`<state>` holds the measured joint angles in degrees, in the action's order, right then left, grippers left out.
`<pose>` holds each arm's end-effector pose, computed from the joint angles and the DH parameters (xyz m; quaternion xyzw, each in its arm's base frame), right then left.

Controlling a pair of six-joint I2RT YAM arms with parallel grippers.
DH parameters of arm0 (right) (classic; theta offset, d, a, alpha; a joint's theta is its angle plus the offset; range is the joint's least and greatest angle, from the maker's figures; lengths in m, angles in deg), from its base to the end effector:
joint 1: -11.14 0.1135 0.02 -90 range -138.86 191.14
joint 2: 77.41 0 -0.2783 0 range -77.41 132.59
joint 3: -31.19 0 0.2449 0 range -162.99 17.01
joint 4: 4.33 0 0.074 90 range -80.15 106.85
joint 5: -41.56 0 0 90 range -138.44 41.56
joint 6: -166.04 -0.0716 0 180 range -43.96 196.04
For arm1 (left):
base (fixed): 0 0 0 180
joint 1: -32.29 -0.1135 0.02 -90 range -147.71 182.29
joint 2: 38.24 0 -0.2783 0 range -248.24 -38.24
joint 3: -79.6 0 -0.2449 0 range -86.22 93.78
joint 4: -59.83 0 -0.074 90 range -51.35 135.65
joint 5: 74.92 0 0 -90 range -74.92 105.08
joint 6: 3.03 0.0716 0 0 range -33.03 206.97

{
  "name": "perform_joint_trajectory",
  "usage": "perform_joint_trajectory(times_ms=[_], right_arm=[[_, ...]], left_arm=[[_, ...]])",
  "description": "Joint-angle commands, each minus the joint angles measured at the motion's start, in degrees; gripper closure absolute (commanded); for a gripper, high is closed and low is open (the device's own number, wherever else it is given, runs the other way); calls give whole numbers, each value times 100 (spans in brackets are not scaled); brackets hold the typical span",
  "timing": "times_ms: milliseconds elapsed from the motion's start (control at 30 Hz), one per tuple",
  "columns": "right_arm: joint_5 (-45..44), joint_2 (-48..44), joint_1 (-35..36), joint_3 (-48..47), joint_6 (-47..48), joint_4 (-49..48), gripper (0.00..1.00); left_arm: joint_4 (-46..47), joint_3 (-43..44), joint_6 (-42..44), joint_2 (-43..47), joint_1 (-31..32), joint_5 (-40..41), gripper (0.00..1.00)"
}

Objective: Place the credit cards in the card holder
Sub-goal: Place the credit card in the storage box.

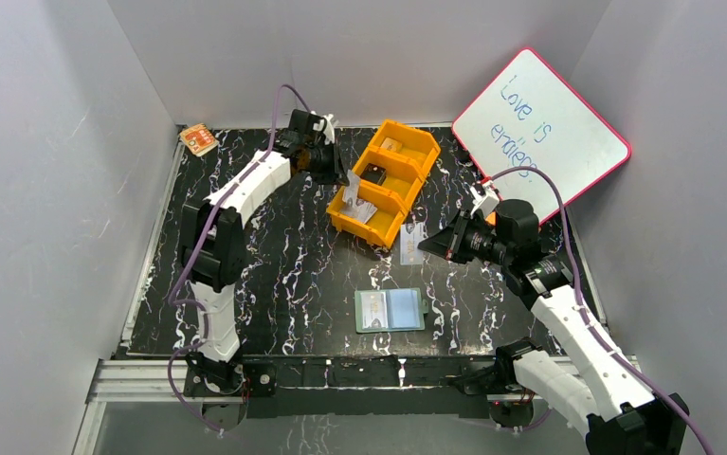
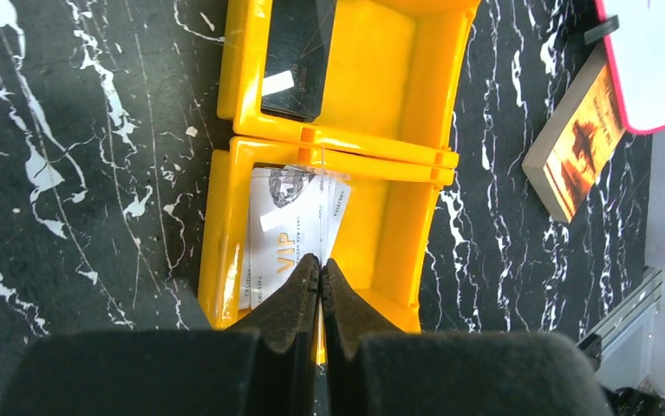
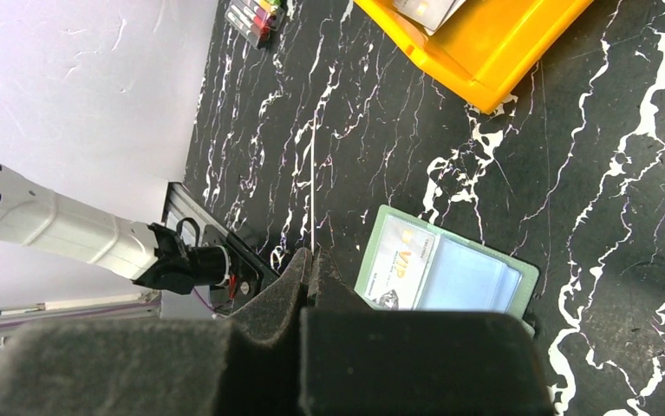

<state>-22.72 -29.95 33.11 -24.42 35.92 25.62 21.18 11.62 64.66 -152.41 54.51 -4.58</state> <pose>0.1765 0.1047 0.3018 0.0041 0.8169 0.4398 0.3732 0.4406 -0.2060 0.2658 0.0704 0.8959 -0.2991 0.3208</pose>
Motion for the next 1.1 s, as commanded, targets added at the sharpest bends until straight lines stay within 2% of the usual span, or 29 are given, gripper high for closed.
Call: perform_joint_trajectory(times_ms=[0,367,667,1067], right_arm=[[-112,-51,30,-13,193,-112,100],[-159,-5,61,-8,293,-128,100],[-198,-75,73,27,325,-98,100],[-231,-195,87,57,347,61,100]], left_arm=[[-448,299,481,-162,-37,-504,100],[-611,297,662,-286,-95,-475,100],[-731,386,660,181,-95,-260,100],[-1197,690,567,-388,-91,-272,100]])
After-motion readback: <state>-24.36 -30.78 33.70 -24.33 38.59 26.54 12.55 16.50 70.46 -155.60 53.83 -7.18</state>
